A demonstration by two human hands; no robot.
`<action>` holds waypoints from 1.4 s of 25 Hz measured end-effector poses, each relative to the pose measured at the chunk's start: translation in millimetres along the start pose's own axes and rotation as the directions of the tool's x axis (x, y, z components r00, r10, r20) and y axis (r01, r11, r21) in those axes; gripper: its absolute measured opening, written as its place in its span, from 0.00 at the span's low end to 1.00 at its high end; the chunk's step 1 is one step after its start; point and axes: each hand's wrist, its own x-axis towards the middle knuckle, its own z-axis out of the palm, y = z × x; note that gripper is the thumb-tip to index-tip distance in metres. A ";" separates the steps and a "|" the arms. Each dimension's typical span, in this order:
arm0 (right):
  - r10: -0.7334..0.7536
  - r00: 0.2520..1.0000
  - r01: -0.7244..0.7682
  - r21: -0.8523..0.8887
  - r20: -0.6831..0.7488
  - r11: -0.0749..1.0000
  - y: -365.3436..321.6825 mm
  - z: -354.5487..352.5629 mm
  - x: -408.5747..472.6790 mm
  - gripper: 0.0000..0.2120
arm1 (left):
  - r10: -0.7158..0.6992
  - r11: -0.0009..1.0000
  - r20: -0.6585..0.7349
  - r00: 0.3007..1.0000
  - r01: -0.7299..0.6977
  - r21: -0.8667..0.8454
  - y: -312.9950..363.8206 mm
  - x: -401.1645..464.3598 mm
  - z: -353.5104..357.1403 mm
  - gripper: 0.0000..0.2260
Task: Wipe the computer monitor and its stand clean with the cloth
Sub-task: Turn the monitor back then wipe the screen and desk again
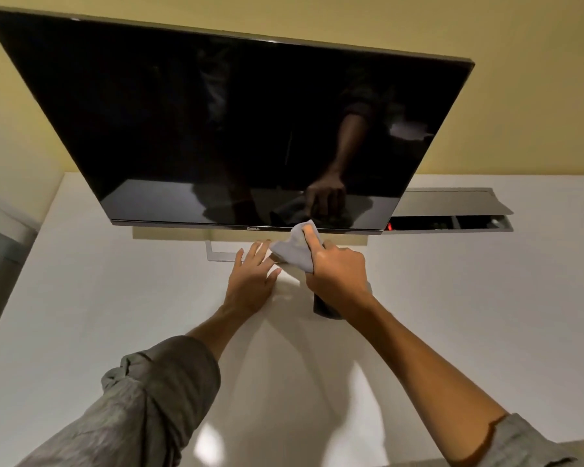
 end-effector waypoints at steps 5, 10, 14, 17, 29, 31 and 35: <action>0.061 0.998 -0.061 0.042 -0.010 0.997 38.2 0.8 -7.0 0.31 | -0.202 0.974 -0.117 0.972 0.187 -0.124 17.3 3.7 5.9 0.14; 0.251 0.968 -0.252 0.096 0.021 0.963 66.5 -5.0 -12.9 0.25 | -0.285 0.945 -0.103 0.953 0.262 -0.193 24.7 5.8 5.9 0.14; 0.196 0.976 -0.198 -0.013 -0.098 0.980 83.2 -16.1 -13.6 0.32 | -0.303 0.934 -0.132 0.944 0.267 -0.236 28.5 12.2 10.2 0.14; 0.270 0.961 -0.263 0.099 -0.061 0.960 91.1 -14.7 -15.3 0.31 | -0.298 0.935 -0.133 0.945 0.262 -0.239 27.1 10.8 8.9 0.14; 0.252 0.729 0.152 0.510 -0.636 0.847 95.1 -94.3 -20.2 0.27 | -0.211 0.970 0.033 0.977 0.205 0.132 -27.0 -54.9 -32.4 0.34; 0.183 0.470 0.206 0.308 -0.864 0.929 94.4 -138.4 -6.3 0.29 | -0.210 0.968 0.062 0.976 0.199 0.155 -32.1 -60.3 -32.4 0.34; -0.088 0.322 0.123 -0.050 -0.943 0.991 92.3 -198.4 30.0 0.28 | -0.215 0.967 0.063 0.975 0.203 0.153 -30.1 -60.8 -32.9 0.34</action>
